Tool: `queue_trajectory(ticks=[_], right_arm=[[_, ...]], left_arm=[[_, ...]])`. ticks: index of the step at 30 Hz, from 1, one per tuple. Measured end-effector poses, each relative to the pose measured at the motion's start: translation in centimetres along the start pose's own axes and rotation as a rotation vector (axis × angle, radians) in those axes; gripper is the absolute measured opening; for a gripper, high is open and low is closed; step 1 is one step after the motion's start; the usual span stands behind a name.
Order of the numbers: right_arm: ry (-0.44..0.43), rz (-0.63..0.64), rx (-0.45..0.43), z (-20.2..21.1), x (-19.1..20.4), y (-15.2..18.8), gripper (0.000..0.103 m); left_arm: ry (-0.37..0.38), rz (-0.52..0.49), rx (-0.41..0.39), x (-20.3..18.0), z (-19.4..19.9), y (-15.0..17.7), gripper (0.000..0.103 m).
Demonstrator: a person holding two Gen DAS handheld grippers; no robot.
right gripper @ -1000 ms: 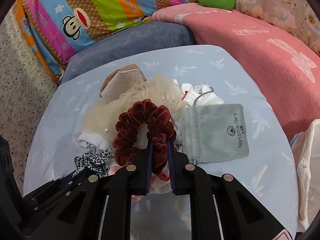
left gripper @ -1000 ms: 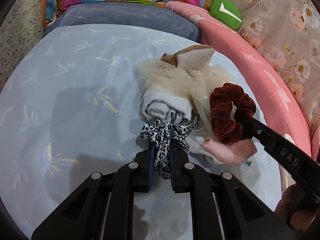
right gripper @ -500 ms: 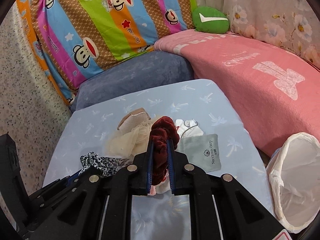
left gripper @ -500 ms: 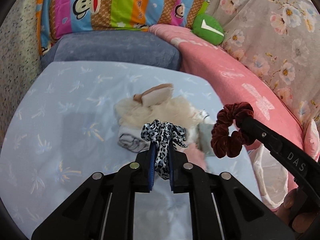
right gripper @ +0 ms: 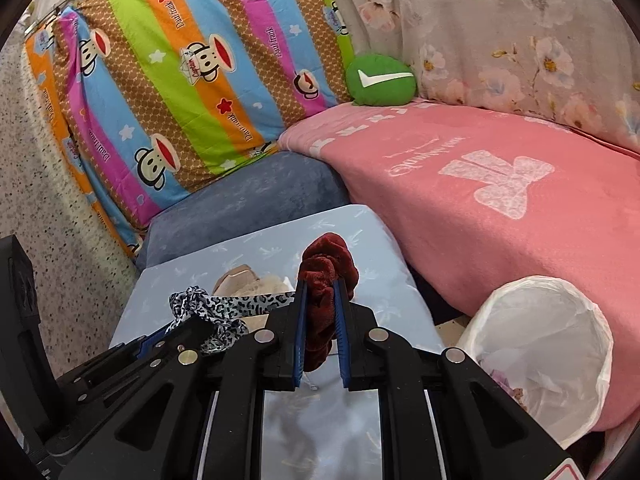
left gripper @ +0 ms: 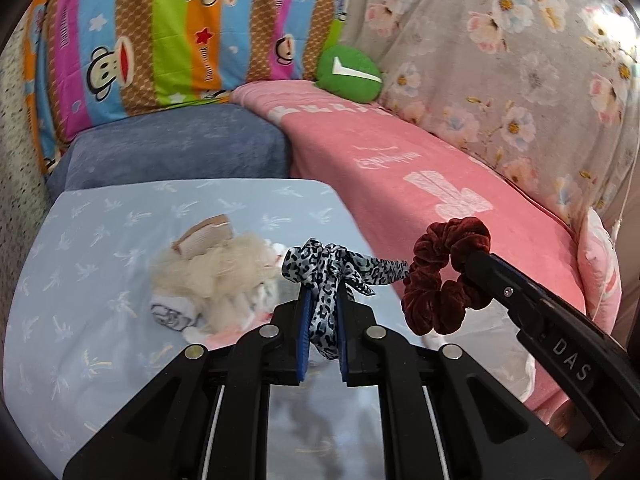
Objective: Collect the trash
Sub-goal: 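Carry both scrunchies over the white bin and open both tools to drop them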
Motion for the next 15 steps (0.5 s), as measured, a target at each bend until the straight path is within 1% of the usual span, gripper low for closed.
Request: queue_trajectory(ticks=[7, 15], right_arm=[[0.04, -0.048, -0.04, 3.2, -5.4, -1.1, 0.012], [0.09, -0.113, -0.058, 5.0, -11.1, -1.5, 0.012]], left_arm=[[0.042, -0.072, -0.002, -4.9, -0.2, -0.7, 0.011], [0.084, -0.15, 0.011, -10.1, -1.1, -1.0, 0.011]])
Point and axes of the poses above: each gripper's, at about its wrist camera, not at the fingertips, and z roughly against the way its jaws point, x to its left, y to its underside, the point moved 3 cm from there along -z, roughly the way its jaws point, and after that the axes turned 12 degrees about -z, right-handed, at the moved point
